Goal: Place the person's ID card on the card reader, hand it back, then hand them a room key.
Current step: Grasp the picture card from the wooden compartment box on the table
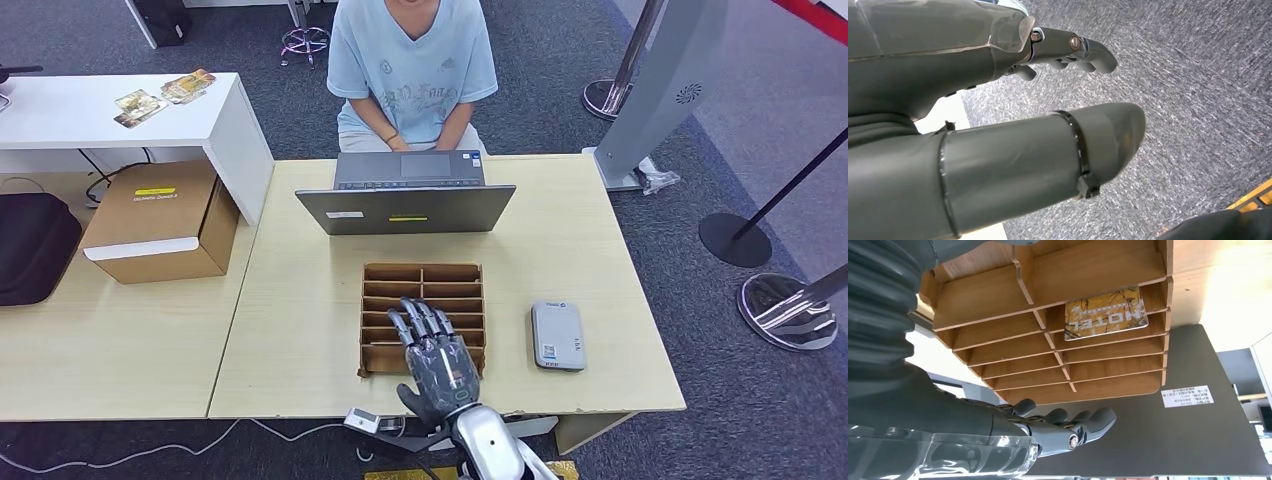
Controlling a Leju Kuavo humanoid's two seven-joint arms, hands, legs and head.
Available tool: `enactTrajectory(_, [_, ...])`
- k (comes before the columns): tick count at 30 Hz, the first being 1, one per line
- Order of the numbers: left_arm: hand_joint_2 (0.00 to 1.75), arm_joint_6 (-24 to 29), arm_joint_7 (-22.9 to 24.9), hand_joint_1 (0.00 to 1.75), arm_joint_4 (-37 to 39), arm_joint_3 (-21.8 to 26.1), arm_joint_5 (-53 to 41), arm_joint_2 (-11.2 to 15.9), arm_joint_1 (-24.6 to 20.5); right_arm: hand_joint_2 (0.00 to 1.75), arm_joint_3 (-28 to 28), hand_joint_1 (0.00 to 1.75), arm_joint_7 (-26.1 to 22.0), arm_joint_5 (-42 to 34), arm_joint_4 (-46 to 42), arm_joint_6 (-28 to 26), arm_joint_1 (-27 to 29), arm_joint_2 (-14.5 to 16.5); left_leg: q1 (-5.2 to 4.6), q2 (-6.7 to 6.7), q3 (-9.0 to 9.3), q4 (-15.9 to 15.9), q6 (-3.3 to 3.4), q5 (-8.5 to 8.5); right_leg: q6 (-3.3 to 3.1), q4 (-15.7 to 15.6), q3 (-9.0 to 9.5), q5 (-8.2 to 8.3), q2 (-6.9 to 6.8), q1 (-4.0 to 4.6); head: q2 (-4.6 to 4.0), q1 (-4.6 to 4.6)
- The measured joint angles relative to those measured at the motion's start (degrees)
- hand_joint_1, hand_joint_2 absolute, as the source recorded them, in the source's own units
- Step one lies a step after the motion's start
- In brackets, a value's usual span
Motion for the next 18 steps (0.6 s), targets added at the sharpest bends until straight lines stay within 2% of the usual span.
enactTrajectory(18, [0.0, -0.06, -0.87, 0.0, 0.0, 0.0, -0.54, 0.0, 0.0, 1.75, 0.0, 0.0, 0.79, -0.57, 1.94, 1.39, -0.98, 0.2, 0.0, 0.0, 0.0, 0.0, 0.0, 0.0, 0.0, 0.0, 0.0, 0.0, 0.0, 0.0, 0.0, 0.0])
